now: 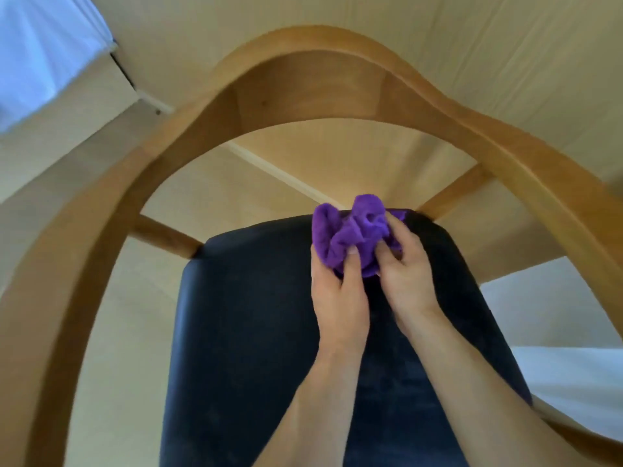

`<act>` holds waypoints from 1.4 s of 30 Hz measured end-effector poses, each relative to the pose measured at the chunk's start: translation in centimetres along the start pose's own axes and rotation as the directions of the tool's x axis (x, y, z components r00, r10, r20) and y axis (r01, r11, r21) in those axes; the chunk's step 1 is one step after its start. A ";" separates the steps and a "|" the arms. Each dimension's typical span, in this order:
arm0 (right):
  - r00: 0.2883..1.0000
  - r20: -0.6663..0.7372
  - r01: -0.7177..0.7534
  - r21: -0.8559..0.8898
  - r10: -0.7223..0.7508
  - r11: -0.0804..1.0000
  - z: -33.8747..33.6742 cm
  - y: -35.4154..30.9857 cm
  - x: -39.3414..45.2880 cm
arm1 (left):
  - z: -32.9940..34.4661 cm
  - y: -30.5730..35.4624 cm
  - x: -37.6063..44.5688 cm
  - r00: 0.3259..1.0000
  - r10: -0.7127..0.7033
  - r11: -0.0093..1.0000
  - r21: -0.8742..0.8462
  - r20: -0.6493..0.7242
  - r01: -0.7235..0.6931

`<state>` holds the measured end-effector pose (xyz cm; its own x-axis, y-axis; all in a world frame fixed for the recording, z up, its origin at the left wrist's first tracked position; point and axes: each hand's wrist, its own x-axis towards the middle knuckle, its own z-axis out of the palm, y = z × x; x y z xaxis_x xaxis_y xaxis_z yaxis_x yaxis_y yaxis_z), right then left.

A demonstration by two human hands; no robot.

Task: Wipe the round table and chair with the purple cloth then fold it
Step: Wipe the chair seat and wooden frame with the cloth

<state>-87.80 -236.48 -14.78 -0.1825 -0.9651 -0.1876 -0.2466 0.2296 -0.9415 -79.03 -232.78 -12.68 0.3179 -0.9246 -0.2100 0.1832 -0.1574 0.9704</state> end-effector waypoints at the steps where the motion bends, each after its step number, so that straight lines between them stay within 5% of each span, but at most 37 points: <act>1: 0.995 0.102 -0.020 0.033 0.016 0.999 1.1 -0.8 -0.5 | -1.6 0.2 -0.9 0.999 -0.012 0.999 -0.040 -0.043 0.010; 6: 0.889 0.456 -0.065 0.054 0.034 0.996 7.1 -6.4 -1.9 | -7.7 0.9 -2.6 0.949 0.001 1.000 -0.015 -0.316 -0.006; 10: 0.719 0.695 0.157 -0.191 0.020 0.969 11.8 -9.6 -1.6 | -10.9 1.0 -0.9 0.838 -0.032 0.999 -0.029 -0.545 0.019; 13: 0.572 0.815 0.405 -0.374 0.087 0.834 14.7 -9.9 -0.2 | -12.9 0.5 0.3 0.767 -0.151 0.988 -0.117 -0.624 0.099; 15: 0.583 0.810 0.515 -0.429 0.064 0.742 15.4 -9.5 1.0 | -13.9 0.4 0.5 0.771 -0.165 0.985 -0.140 -0.615 0.100; 18: 0.667 0.742 0.512 -0.385 -0.072 0.768 15.7 -9.1 2.2 | -14.7 1.7 1.0 0.757 -0.064 0.998 -0.048 -0.650 0.044; 23: 0.792 0.503 0.456 -0.110 -0.346 0.883 19.7 -9.4 2.2 | -15.5 4.2 6.3 0.505 0.067 0.991 -0.003 -0.860 -0.136; 26: 0.828 0.439 0.307 0.166 -0.349 0.937 21.3 -9.5 1.6 | -15.1 4.1 7.8 0.540 0.098 0.990 0.028 -0.836 -0.136; 29: 0.750 0.517 0.317 0.267 -0.413 0.910 21.7 -8.5 0.6 | -14.4 2.9 7.3 0.588 0.210 0.976 0.131 -0.781 -0.175; 32: 0.690 0.648 0.420 0.005 -0.322 0.908 22.3 -8.0 1.1 | -15.4 1.4 8.4 0.625 0.154 0.984 0.173 -0.765 -0.031; 35: 0.675 0.725 0.533 -0.349 -0.138 0.771 22.5 -7.3 2.4 | -16.3 1.3 8.7 0.673 -0.025 0.966 0.155 -0.739 0.206; 42: 0.693 0.716 0.391 -0.278 -0.082 0.878 18.9 -6.6 0.2 | -15.5 1.7 5.0 0.752 -0.140 0.964 0.086 -0.644 0.252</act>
<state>-68.25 -240.52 -13.91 0.5753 -0.7778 -0.2532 -0.5520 -0.1407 -0.8219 -62.67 -232.25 -13.90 0.8125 -0.4502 -0.3703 0.1770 -0.4147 0.8926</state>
